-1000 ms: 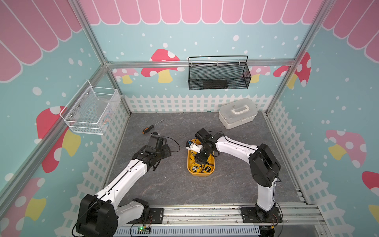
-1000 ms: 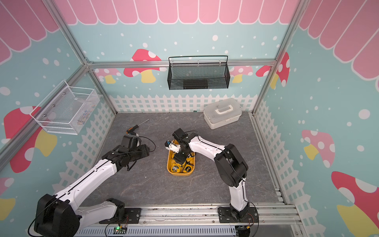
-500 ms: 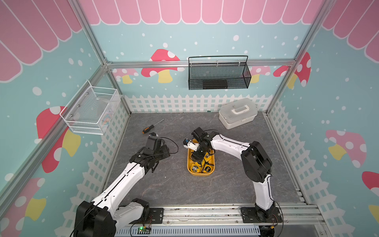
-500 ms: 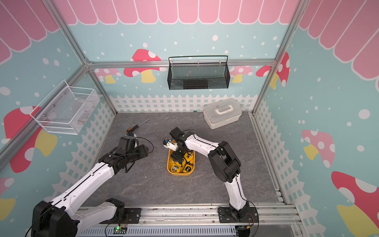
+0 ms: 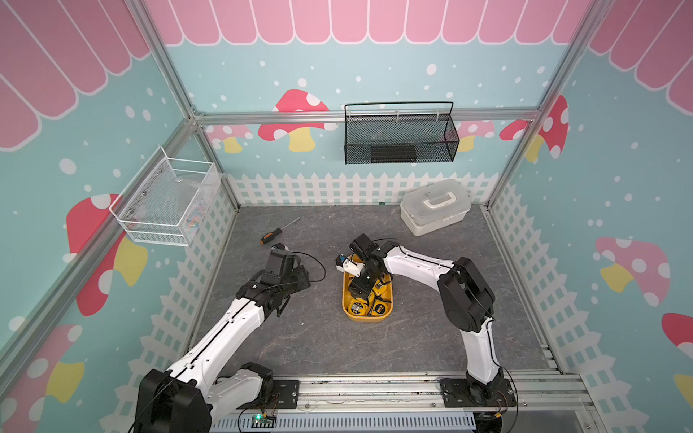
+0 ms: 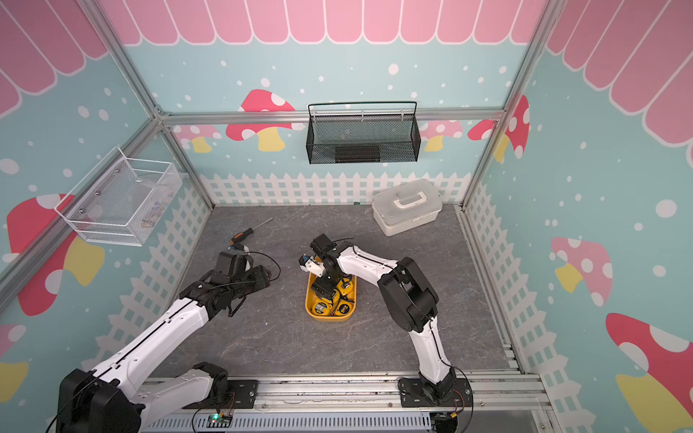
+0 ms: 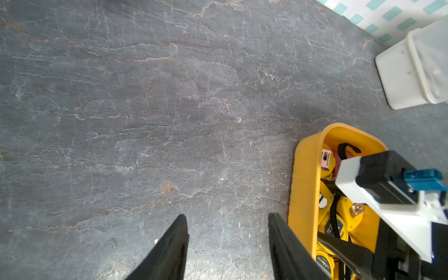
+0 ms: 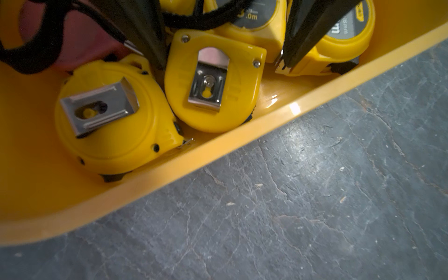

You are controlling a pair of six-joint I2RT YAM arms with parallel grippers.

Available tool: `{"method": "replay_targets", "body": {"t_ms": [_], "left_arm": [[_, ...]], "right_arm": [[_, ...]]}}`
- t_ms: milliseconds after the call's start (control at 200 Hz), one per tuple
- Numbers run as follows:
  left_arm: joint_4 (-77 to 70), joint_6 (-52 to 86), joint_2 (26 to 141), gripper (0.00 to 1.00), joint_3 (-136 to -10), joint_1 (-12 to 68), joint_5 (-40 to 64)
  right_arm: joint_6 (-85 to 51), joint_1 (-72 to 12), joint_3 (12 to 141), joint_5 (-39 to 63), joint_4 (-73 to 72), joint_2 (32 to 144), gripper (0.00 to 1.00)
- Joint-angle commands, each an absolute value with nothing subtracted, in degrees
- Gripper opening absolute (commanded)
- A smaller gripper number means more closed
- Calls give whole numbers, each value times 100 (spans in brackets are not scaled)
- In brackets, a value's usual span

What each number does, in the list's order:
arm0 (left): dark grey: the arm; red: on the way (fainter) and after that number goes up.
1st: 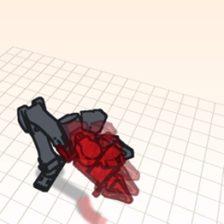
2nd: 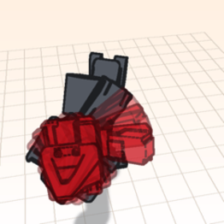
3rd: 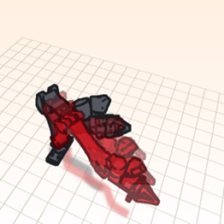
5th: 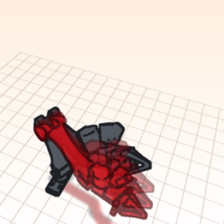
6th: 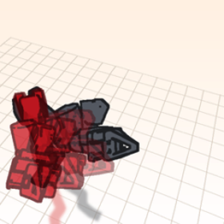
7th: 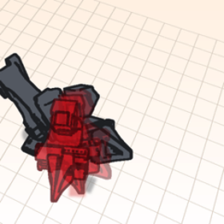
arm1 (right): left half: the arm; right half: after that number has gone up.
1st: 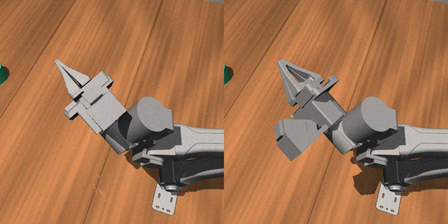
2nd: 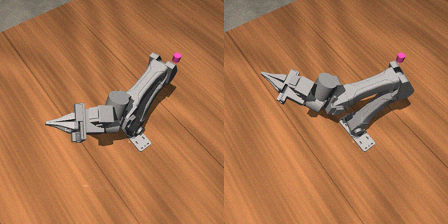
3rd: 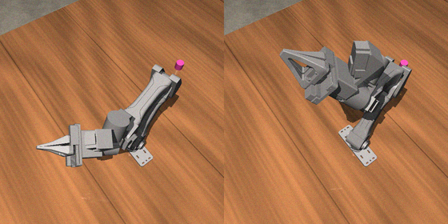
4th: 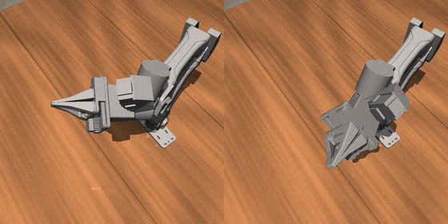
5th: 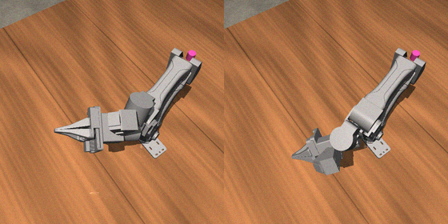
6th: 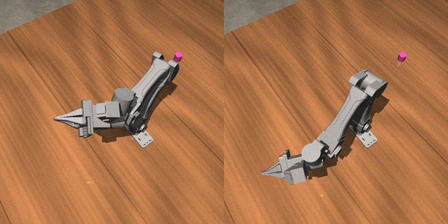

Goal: Take the tape measure out of the storage box
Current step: Pick up the tape measure from the storage box.

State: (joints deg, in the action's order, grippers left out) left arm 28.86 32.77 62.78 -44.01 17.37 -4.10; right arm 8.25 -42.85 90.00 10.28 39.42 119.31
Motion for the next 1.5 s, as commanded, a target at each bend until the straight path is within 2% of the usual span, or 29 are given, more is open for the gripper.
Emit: {"method": "replay_targets", "body": {"t_ms": [0, 610, 1046, 1496], "left_arm": [[2917, 3298, 6145, 55, -4325, 1714, -437], [2910, 3313, 6133, 55, -4285, 1707, -422], [2913, 3331, 6048, 56, -4245, 1706, -436], [2912, 3352, 5951, 56, -4273, 1706, -354]], "right_arm": [[714, -4366, 9136, 1059, 4023, 12118, 75], [252, -4386, 9373, 1044, 4041, 12486, 76], [291, -4385, 9348, 899, 4092, 12319, 55], [252, -4334, 9173, 908, 4087, 11615, 52]]}}
